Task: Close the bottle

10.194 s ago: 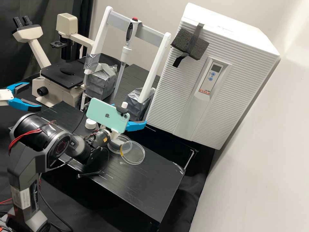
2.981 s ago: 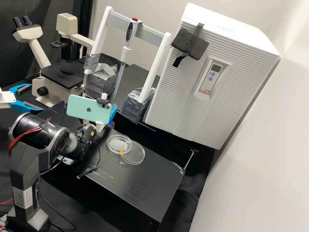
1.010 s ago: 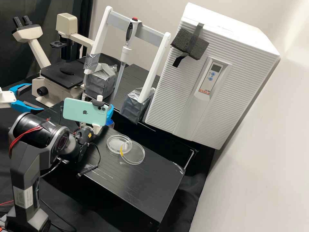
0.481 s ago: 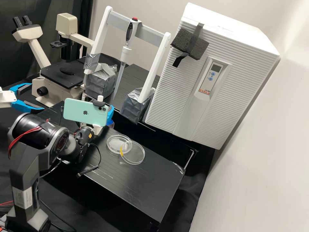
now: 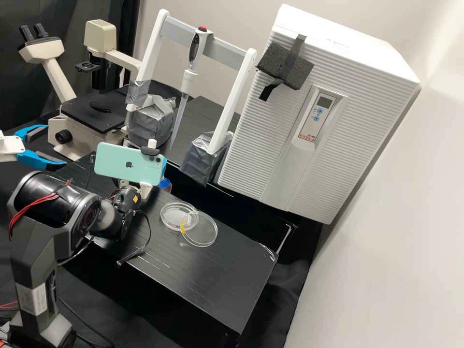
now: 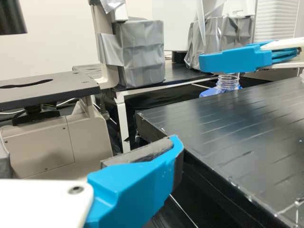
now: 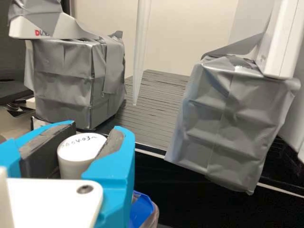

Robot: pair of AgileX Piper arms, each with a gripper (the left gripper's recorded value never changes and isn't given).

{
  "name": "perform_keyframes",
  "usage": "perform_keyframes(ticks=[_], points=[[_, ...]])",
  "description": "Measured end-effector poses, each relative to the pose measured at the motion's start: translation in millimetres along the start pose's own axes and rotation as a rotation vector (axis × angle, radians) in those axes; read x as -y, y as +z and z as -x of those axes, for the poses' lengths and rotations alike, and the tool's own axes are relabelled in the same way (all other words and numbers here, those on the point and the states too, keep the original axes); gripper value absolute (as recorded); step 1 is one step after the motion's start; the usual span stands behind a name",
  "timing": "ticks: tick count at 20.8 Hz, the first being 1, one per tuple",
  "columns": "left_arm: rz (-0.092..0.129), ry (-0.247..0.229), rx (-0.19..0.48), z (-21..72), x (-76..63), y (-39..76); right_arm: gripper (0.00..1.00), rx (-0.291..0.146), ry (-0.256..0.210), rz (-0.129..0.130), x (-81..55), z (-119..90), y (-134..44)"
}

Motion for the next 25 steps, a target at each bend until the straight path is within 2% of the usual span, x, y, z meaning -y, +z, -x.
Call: perform_keyframes(ticks=[7,16,21,25], points=[[0.002,0.001,0.001,-0.4,0.2,1.2,0.00,0.006,-0.002,0.008,-1.6,0,2.4],[-0.005,0.003,0.001,-0.8,-0.2,1.2,0.00,0.004,0.024,0.008,-8.8,3,0.6],[-0.004,0.002,0.003,-0.8,0.0,1.7,0.00,0.017,0.027,0.028,-10.2,4,3.7],[0.003,-0.002,-0.009,-1.3,1.5,0.5,0.00,0.017,0.026,0.029,-9.9,3,4.0]])
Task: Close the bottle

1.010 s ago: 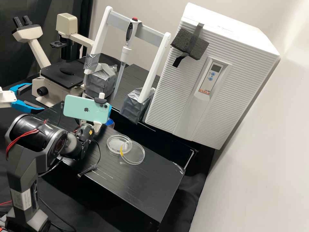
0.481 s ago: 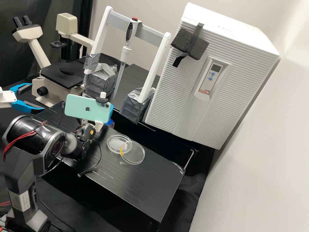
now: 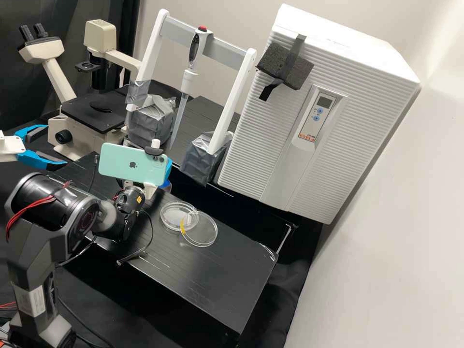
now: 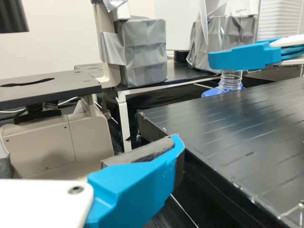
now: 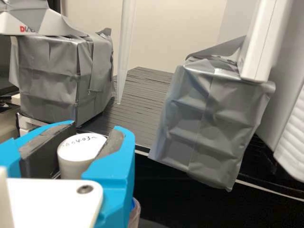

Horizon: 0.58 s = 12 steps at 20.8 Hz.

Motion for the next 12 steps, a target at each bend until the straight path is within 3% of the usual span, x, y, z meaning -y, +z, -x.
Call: perform_keyframes(ticks=[6,10,12], points=[[-0.001,0.004,0.001,-0.8,-1.0,-0.1,0.00,0.002,-0.002,0.000,0.2,0.0,0.2],[-0.001,0.004,0.001,-0.8,-1.0,-0.1,0.00,0.010,-0.010,-0.044,0.9,0.0,0.9],[-0.001,0.004,0.001,-0.8,-1.0,-0.1,0.00,0.011,-0.010,-0.052,0.9,0.0,0.9]])
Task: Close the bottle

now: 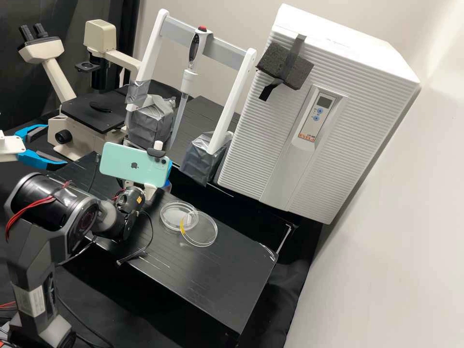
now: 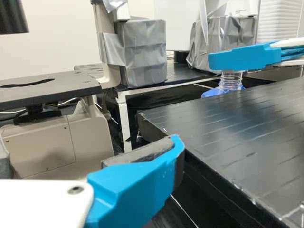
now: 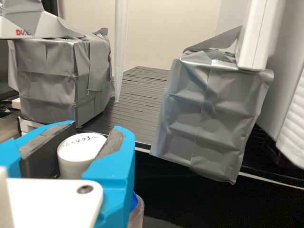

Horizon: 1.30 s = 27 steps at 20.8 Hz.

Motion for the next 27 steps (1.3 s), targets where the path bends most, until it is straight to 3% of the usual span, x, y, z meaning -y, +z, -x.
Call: perform_keyframes(ticks=[15,27], points=[[0.000,0.000,0.000,0.0,0.0,0.0,0.00,0.020,-0.002,-0.016,0.1,3.1,4.5],[0.002,0.001,-0.001,-0.2,0.0,0.6,0.00,-0.004,-0.015,-0.006,1.4,9.3,-3.5]])
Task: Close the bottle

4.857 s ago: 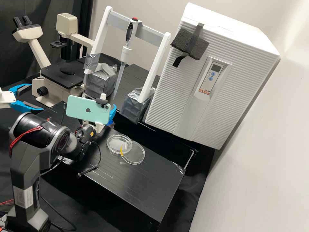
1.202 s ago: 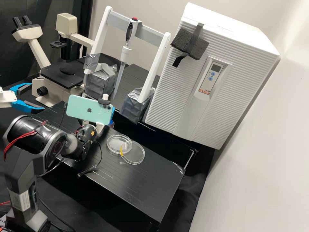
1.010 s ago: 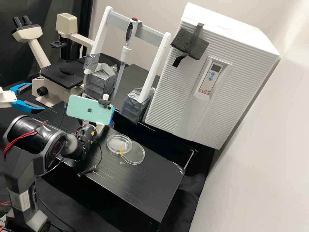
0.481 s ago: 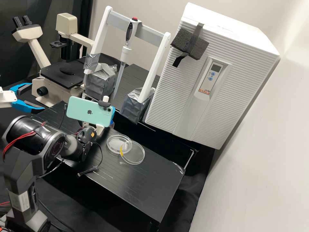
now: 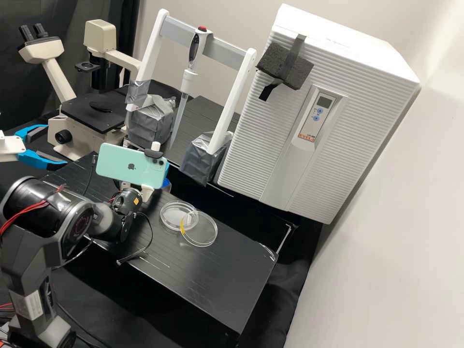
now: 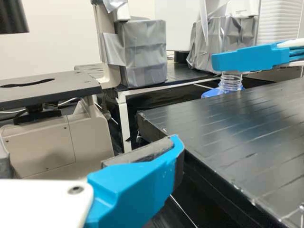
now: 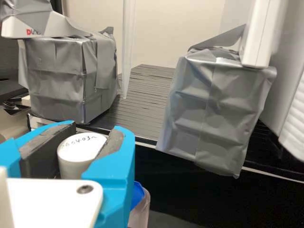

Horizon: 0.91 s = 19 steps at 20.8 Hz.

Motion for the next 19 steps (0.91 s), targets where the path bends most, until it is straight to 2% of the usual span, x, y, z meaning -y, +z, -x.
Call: perform_keyframes(ticks=[4,6,10,12,19], points=[[0.000,0.000,0.000,0.0,0.0,0.0,0.00,-0.004,-0.003,0.001,0.4,-2,-1.3],[0.000,0.000,0.000,0.0,0.0,0.0,0.00,-0.001,-0.001,0.017,-0.4,-4,-1.2],[0.000,0.000,0.000,0.0,0.0,0.0,0.00,0.000,0.002,0.020,-1.4,-8,-1.0],[0.000,0.000,0.000,0.0,0.0,0.0,0.00,0.002,0.005,0.037,-1.7,-9,-0.7],[0.000,0.000,0.000,0.0,0.0,0.0,0.00,0.010,-0.002,0.062,-1.9,-13,-0.1]])
